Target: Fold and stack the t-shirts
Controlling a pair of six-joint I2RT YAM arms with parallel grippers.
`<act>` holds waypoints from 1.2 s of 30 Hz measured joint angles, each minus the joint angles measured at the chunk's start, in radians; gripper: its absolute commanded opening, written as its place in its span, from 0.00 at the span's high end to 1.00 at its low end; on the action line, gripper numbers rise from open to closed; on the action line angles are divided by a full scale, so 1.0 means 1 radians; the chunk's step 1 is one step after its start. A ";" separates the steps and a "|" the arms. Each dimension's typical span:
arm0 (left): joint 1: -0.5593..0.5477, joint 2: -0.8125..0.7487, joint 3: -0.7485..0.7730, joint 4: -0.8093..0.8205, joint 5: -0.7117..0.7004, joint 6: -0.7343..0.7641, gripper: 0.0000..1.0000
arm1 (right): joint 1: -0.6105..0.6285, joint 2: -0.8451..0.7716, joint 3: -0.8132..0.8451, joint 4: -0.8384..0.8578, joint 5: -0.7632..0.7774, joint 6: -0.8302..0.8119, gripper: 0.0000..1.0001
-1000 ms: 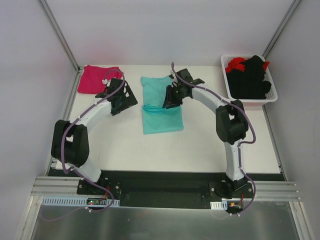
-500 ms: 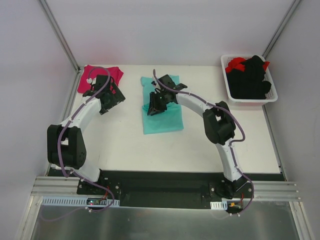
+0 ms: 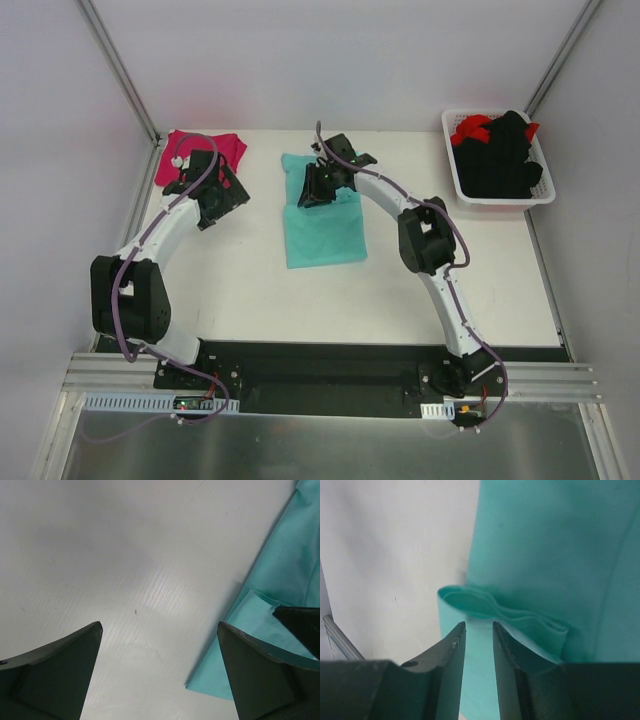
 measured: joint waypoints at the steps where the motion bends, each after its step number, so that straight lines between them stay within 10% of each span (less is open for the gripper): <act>1: 0.000 -0.005 -0.002 -0.002 0.000 0.000 0.01 | -0.014 0.016 0.029 0.001 0.000 0.001 0.68; 11: 0.000 -0.067 -0.030 -0.025 0.011 0.001 0.01 | -0.152 0.030 0.054 0.041 -0.011 0.002 0.68; 23: -0.037 0.047 -0.039 0.056 0.180 -0.002 0.01 | -0.205 -0.398 -0.523 0.096 -0.021 -0.018 0.69; 36: -0.121 0.211 0.021 0.145 0.313 -0.009 0.01 | -0.340 -0.465 -0.621 0.100 -0.021 -0.070 0.69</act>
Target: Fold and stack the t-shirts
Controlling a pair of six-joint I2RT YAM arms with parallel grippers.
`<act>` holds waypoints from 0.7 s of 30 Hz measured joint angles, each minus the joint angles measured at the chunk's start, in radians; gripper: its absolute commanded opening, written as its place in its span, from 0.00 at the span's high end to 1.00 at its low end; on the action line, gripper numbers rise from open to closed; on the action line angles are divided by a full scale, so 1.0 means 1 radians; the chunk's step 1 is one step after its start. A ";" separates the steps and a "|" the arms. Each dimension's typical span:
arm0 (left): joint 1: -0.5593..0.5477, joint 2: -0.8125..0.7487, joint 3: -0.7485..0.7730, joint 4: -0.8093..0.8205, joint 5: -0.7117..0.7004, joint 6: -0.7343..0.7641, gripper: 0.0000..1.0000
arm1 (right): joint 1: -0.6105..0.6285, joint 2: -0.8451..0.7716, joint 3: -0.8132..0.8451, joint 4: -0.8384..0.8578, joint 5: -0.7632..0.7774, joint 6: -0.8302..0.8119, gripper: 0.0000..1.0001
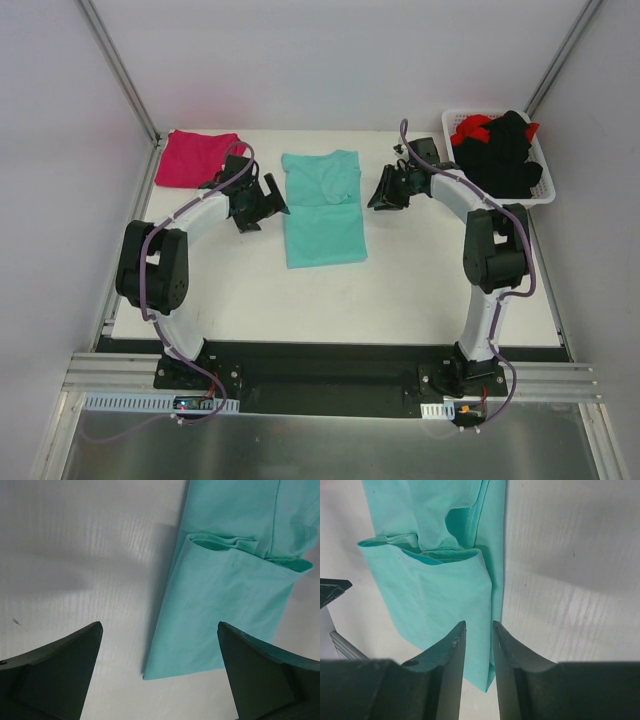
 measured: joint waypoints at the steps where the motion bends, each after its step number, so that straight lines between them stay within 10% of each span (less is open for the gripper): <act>1: 0.000 0.000 0.000 0.004 0.003 -0.002 0.01 | -0.001 0.000 0.000 0.000 -0.002 0.000 0.69; 21: -0.085 -0.052 -0.231 0.139 0.050 -0.123 0.01 | 0.006 -0.262 -0.425 0.024 -0.015 0.045 0.69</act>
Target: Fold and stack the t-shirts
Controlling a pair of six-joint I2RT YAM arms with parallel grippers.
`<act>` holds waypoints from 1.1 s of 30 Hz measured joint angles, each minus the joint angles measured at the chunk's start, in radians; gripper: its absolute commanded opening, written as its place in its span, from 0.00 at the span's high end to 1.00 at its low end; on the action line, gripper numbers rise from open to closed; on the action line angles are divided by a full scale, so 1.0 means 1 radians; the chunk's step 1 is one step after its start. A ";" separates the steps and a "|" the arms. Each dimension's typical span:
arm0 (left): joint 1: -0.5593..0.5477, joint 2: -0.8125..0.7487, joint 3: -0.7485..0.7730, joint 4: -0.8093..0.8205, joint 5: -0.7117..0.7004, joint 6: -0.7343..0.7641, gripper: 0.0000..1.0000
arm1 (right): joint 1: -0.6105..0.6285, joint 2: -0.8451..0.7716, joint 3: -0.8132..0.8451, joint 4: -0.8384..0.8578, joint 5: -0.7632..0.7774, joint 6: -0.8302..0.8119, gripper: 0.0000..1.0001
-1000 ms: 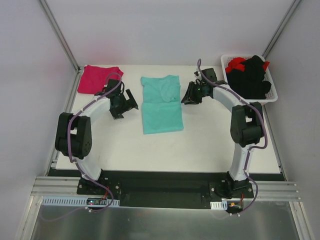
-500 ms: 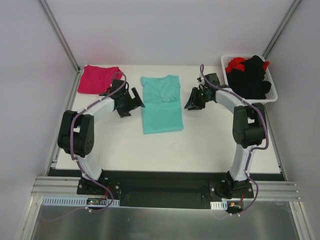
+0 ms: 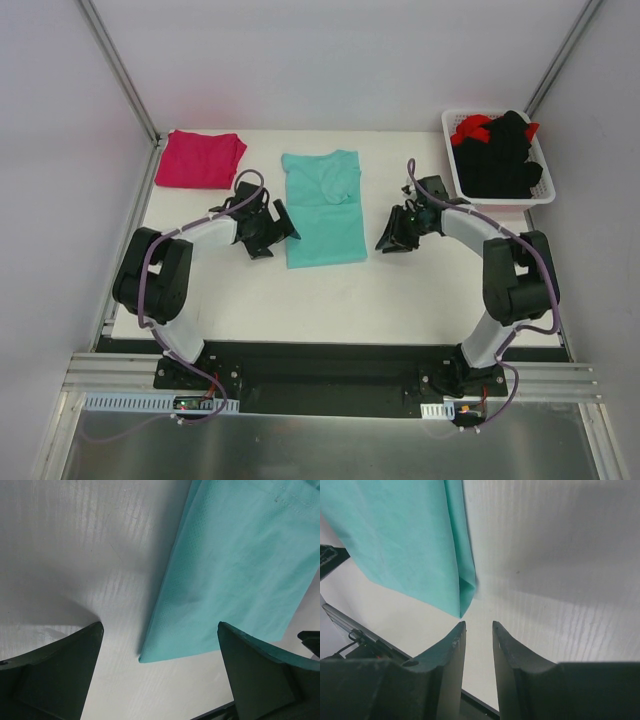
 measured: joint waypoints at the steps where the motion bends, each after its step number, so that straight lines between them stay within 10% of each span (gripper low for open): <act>1: -0.003 -0.003 -0.006 0.006 0.001 -0.004 0.01 | 0.005 -0.008 -0.013 0.000 0.000 0.002 0.69; 33: 0.010 -0.216 0.074 -0.214 -0.172 0.062 0.01 | 0.101 0.042 0.023 0.040 0.001 0.046 0.73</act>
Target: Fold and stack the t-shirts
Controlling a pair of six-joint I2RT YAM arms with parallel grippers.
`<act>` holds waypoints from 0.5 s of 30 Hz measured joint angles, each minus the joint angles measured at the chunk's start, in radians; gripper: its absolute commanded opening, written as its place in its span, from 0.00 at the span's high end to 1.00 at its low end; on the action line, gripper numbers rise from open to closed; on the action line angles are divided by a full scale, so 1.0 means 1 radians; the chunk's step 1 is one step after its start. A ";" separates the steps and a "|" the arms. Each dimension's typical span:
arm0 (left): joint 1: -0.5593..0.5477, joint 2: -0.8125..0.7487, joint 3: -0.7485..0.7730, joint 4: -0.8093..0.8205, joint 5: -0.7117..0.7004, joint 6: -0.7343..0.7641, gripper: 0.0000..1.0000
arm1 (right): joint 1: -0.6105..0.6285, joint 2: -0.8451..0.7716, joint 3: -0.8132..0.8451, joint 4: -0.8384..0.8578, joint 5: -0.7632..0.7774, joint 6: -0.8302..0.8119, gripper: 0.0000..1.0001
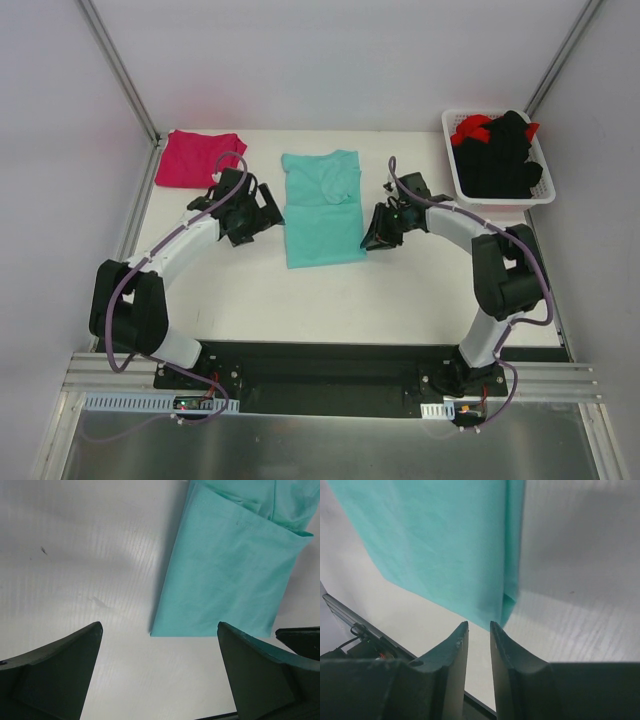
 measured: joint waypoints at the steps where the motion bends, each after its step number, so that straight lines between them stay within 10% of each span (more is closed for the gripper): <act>1: 0.000 -0.003 0.003 -0.005 -0.002 0.002 0.01 | 0.005 0.002 0.014 -0.002 0.000 0.000 0.73; 15: 0.007 -0.016 0.008 -0.045 -0.017 0.020 0.01 | 0.048 0.035 0.079 0.010 0.008 0.000 0.78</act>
